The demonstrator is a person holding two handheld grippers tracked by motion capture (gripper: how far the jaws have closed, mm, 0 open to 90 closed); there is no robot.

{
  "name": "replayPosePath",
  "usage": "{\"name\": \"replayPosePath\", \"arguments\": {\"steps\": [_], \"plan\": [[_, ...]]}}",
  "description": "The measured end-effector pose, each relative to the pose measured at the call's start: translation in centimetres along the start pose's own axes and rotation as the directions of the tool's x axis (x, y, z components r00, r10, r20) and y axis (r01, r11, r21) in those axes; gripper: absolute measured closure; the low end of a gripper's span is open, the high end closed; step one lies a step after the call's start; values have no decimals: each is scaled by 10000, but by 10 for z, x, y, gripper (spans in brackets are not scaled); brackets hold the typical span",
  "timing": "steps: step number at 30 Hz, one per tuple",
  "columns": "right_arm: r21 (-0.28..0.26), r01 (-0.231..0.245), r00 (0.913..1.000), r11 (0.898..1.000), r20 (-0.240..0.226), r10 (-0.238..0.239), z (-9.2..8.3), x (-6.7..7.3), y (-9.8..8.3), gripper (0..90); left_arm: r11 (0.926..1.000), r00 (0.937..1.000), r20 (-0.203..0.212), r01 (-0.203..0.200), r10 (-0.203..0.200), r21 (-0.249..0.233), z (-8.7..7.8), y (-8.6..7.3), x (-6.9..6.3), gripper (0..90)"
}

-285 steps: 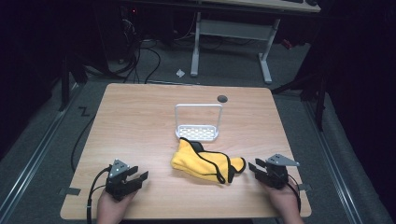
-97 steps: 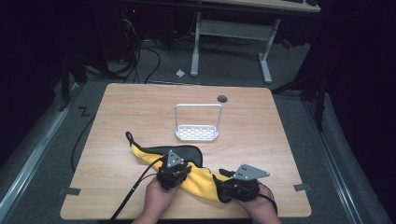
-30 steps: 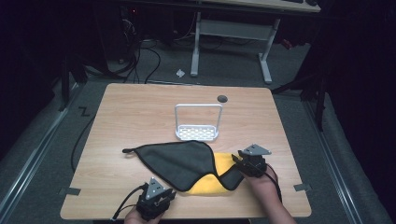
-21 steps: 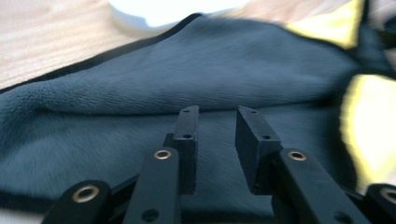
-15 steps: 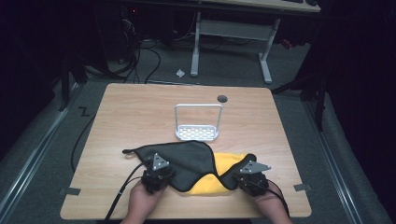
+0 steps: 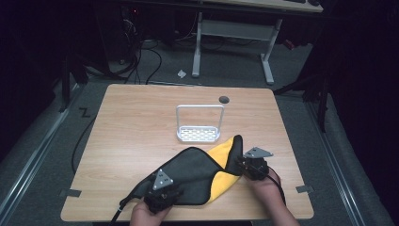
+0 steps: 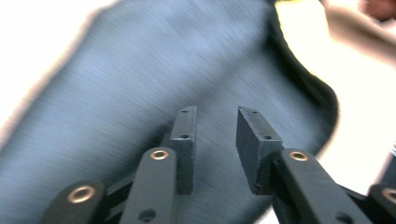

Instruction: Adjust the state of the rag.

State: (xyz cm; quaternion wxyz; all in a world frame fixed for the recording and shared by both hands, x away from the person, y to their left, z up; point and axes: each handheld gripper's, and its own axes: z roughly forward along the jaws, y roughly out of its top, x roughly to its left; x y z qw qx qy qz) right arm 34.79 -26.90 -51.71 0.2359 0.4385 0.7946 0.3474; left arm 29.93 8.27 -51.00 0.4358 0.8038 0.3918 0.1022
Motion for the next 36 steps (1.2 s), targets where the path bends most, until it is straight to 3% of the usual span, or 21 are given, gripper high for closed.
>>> {"name": "replayPosePath", "arguments": {"steps": [3,6,7,8,9,10,12,13,15,17,19,21,25,28,30,34,36], "plan": [[-589,-30,9994,9983,-350,10,-19,10,3,693,9988,9967,-685,426,-442,-251,4,21,35,607],[-873,12,9969,9962,-784,-81,-29,24,2,642,9957,9938,-666,909,-895,180,22,37,58,520],[-891,44,9950,9960,-988,-132,-31,28,2,620,9960,9938,-738,850,-827,288,29,41,61,513],[-910,48,9929,9958,-1181,-155,-31,33,1,605,9972,9943,-938,553,-504,510,40,45,64,509],[-835,115,9909,9964,-1326,-225,-31,40,-1,584,9965,9942,-941,574,-515,613,44,47,65,495],[-789,180,9904,9967,-1354,-286,-30,42,-1,573,9932,9941,-891,696,-613,936,53,48,67,486],[-508,448,9888,9977,-1400,-515,-22,48,-3,566,9881,9939,-1020,573,-429,1425,64,48,67,483],[-381,514,9891,9980,-1359,-561,-19,49,-4,563,9888,9939,-1054,479,-330,1415,66,47,65,508],[-133,518,9894,9986,-1352,-532,-13,48,-4,561,9878,9960,-849,401,-275,1505,66,47,61,580],[159,499,9875,9986,-1502,-469,-8,46,-6,589,9874,9958,-912,72,73,1580,65,45,55,707],[359,529,9858,9980,-1613,-464,-7,45,-8,716,9879,9971,-755,22,96,1552,63,42,53,806],[319,796,9848,9963,-1575,-737,-10,46,-11,829,9884,9975,-697,34,73,1521,61,40,53,843],[193,938,9869,9954,-1335,-904,-21,45,-16,862,9949,9961,-871,257,-172,970,50,39,59,860],[224,827,9905,9963,-1120,-797,-28,42,-21,863,9975,9910,-1231,585,-531,404,36,41,73,860],[248,659,9928,9975,-1022,-631,-32,39,-25,862,9966,9869,-1450,766,-715,304,31,41,82,859],[333,434,9960,9985,-794,-406,-44,36,-38,861,9915,9719,-2008,1288,-1224,189,20,34,109,858],[372,326,9975,9988,-645,-302,-52,34,-45,857,9912,9681,-2199,1292,-1198,289,20,31,118,855]]}}
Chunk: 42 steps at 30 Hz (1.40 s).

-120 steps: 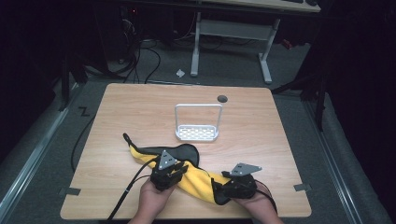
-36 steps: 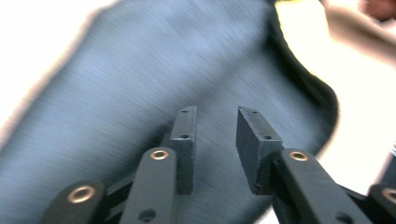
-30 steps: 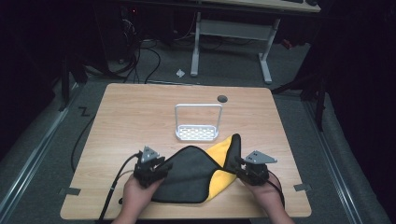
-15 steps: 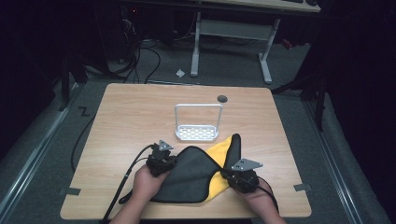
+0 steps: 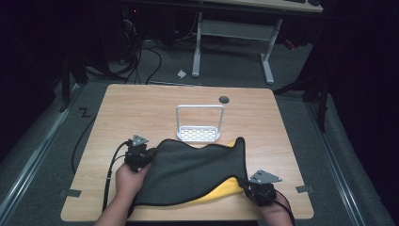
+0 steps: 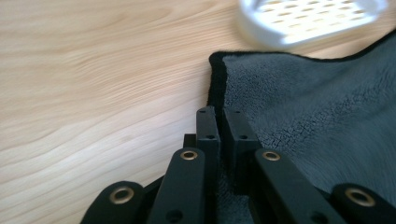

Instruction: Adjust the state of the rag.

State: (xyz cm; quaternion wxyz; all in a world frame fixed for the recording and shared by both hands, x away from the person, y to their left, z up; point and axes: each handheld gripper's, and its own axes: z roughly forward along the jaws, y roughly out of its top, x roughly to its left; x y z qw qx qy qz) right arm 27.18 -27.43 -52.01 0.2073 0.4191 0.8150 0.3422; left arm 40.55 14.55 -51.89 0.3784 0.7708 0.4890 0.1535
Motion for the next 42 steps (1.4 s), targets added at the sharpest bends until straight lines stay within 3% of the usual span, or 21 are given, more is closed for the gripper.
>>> {"name": "replayPosePath", "arguments": {"steps": [3,6,11,15,20,23,26,30,33,38,42], "plan": [[15,-381,9989,9993,278,381,-15,-4,-14,805,9997,9999,35,118,-119,231,4,-4,6,845],[-55,-895,9936,9960,683,897,-29,-11,-25,765,9999,10000,2,-38,38,162,8,-6,4,834],[-533,-1458,9817,9879,1161,1512,-45,-22,-32,747,9989,9998,180,34,-25,-478,-3,-9,-6,656],[-607,-1293,9832,9897,1215,1359,-38,-24,-25,744,9986,9984,517,-223,248,-480,-13,-14,-23,586],[-693,-957,9880,9930,1149,1032,-18,-29,-4,754,9952,9932,632,-967,976,-164,-21,-34,-52,556],[-417,-860,9920,9954,890,894,0,-31,5,787,9972,9952,639,-746,746,-32,-25,-43,-51,555],[-171,-803,9952,9966,547,811,7,-27,4,808,9978,9961,606,-653,648,66,-25,-46,-47,555],[-17,-560,9981,9984,239,560,-5,-7,-9,808,9975,9960,551,-703,704,-32,-19,-39,-46,545],[27,-303,9991,9995,285,302,-19,7,-19,802,9973,9956,598,-709,718,-178,-15,-30,-46,533],[-256,-572,9970,9980,516,584,-36,7,-25,784,9969,9948,676,-747,763,-262,-10,-22,-47,521],[-376,-813,9947,9960,592,835,-34,0,-23,773,9950,9937,565,-957,972,-286,-13,-23,-52,505]]}}
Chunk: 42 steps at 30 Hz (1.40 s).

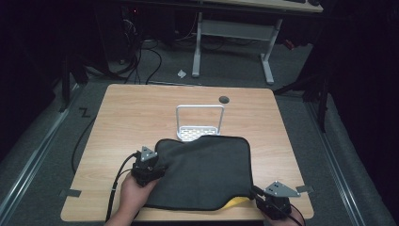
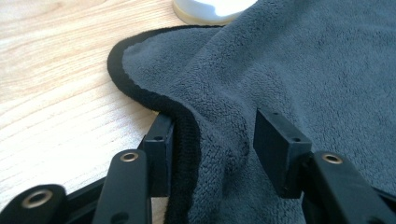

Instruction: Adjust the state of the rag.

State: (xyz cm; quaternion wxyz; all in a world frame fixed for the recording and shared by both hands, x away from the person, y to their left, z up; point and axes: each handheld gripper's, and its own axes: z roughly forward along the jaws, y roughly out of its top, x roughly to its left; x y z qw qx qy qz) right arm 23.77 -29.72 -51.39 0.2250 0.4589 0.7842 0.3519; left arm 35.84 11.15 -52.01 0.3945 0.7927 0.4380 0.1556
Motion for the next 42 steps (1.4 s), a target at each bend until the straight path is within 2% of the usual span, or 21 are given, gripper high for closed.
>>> {"name": "replayPosePath", "arguments": {"steps": [4,8,10,12,14,16,17,19,21,25,27,29,33,36,38,40,42], "plan": [[-37,91,9999,10000,-57,-91,8,-2,8,753,9997,9999,21,-115,114,220,-3,-8,-5,493],[430,243,9987,9988,-455,-223,15,3,8,739,9993,10000,18,-78,77,376,-6,-17,-8,488],[601,432,9982,9973,-435,-406,10,6,3,737,9990,9998,181,8,-16,441,-7,-23,-11,486],[736,367,9985,9966,-431,-336,5,7,-7,730,9984,9998,133,-180,173,528,-9,-25,-15,481],[789,380,9989,9962,-288,-358,0,7,-16,721,9983,9997,168,-172,163,549,-12,-26,-18,471],[572,301,9995,9979,-144,-293,-5,4,-13,713,9983,9997,125,-228,222,528,-15,-26,-20,458],[484,279,9996,9984,-123,-273,-5,3,-9,704,9981,9991,-20,-432,434,430,-18,-25,-23,447],[347,398,9992,9986,-69,-395,3,2,5,662,9972,9972,-199,-715,719,201,-22,-23,-26,433],[270,532,9986,9982,-11,-532,16,0,19,651,9962,9960,-177,-875,875,23,-23,-21,-28,427],[582,367,9993,9976,-1,-367,64,-12,54,649,9947,9940,-378,-1031,1030,-7,-21,-18,-28,405],[774,268,9996,9966,-4,-268,80,-16,62,662,9960,9957,-247,-889,888,-54,-23,-18,-25,402],[1225,207,9998,9922,-83,-199,85,-19,60,667,9978,9977,-112,-667,667,-49,-26,-20,-22,402],[1053,203,9998,9942,-25,-201,67,-27,41,675,9999,9994,314,-117,116,40,-28,-25,-14,404],[985,-147,9988,9950,476,100,53,-45,28,668,10000,9988,477,-60,60,4,-26,-24,-15,407],[867,-339,9979,9957,578,290,52,-56,25,660,9997,9978,641,-171,183,-201,-22,-18,-17,423],[753,-545,9971,9957,566,503,55,-66,26,664,9991,9953,909,-313,338,-294,-12,-5,-23,462],[661,-657,9959,9956,661,614,57,-68,27,664,9944,9929,636,-980,1004,-404,1,13,-26,560]]}}
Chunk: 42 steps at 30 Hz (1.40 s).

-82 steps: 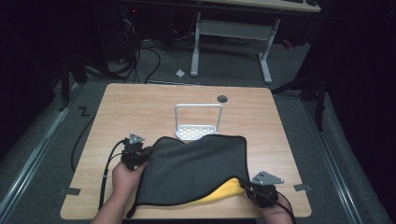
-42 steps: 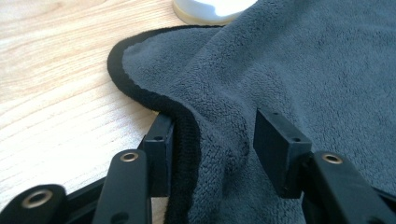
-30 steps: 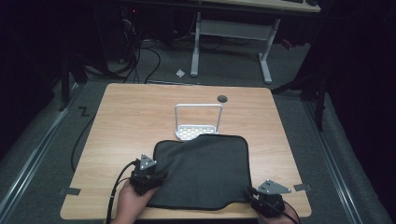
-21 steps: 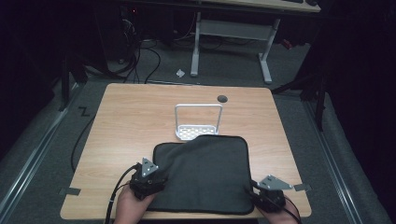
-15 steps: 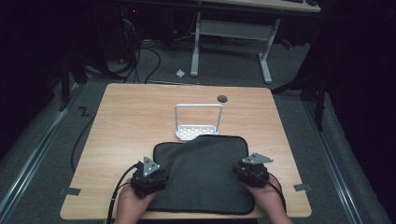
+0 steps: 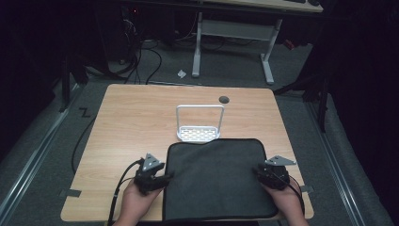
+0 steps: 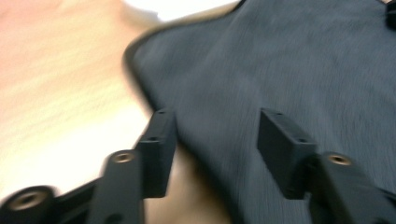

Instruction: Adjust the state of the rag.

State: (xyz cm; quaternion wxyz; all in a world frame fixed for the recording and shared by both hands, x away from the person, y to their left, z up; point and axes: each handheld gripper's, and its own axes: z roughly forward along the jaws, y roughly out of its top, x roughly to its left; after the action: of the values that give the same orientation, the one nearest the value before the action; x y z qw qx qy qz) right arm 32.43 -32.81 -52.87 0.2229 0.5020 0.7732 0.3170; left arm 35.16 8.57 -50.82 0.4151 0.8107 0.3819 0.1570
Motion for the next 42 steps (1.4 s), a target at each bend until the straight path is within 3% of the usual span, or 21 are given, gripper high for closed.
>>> {"name": "replayPosePath", "arguments": {"steps": [1,3,4,6,8,9,11,15,18,20,22,25,26,29,31,32,37,39,42], "plan": [[-57,4,10000,10000,41,-4,1,1,0,665,9999,9999,-108,-117,117,-10,7,7,2,613],[-135,15,9999,9999,122,-13,0,2,-1,668,9991,9997,-38,243,-241,345,34,24,16,665],[-173,11,9999,9998,127,-9,0,3,-2,668,9974,9992,-268,315,-298,652,46,29,23,665],[-187,12,10000,9998,99,-10,0,2,-3,668,9922,9957,-913,293,-183,1211,66,36,35,605],[-207,20,9999,9998,114,-17,0,2,-3,668,9899,9926,-1156,513,-360,1320,74,36,45,482],[-208,14,9999,9998,119,-12,0,3,-3,669,9910,9922,-1137,639,-506,1173,75,35,47,430],[-213,-4,9999,9998,107,6,0,3,-3,670,9937,9939,-1056,415,-304,1041,73,32,45,453],[-246,-14,10000,9997,37,15,-2,4,-5,672,9948,9936,-1023,569,-482,839,64,24,44,710],[-211,103,9999,9997,-22,-103,-5,8,-8,672,9950,9918,-1095,736,-659,680,55,15,48,747],[-245,179,9998,9995,-27,-180,-7,11,-10,671,9931,9892,-1133,1005,-932,605,51,13,54,743],[-223,160,9999,9996,-33,-161,-6,12,-9,667,9863,9817,-1202,1555,-1481,555,50,13,61,668],[-446,187,9998,9988,25,-186,-10,17,-4,640,9857,9830,-789,1677,-1658,180,49,13,67,515],[-573,234,9997,9981,7,-234,-11,19,-2,633,9845,9829,-706,1724,-1699,313,52,13,67,483],[-933,453,9989,9946,-102,-464,-16,34,7,607,9912,9895,-721,1277,-1250,344,56,14,61,443],[-1046,722,9967,9919,-299,-757,-17,48,13,583,9956,9938,-728,868,-840,352,58,14,55,520],[-1127,872,9950,9898,-383,-921,-17,54,15,571,9983,9946,-962,439,-401,383,59,14,51,577],[-1556,1678,9780,9735,-976,-1842,-18,96,32,523,9962,9951,-537,841,-829,206,58,12,55,781],[-1622,1938,9688,9675,-1235,-2147,-15,112,37,508,9915,9917,-152,1283,-1280,226,59,14,63,805],[-1575,2099,9577,9650,-1658,-2354,-4,133,47,475,9885,9886,50,1504,-1504,143,62,15,69,806]]}}
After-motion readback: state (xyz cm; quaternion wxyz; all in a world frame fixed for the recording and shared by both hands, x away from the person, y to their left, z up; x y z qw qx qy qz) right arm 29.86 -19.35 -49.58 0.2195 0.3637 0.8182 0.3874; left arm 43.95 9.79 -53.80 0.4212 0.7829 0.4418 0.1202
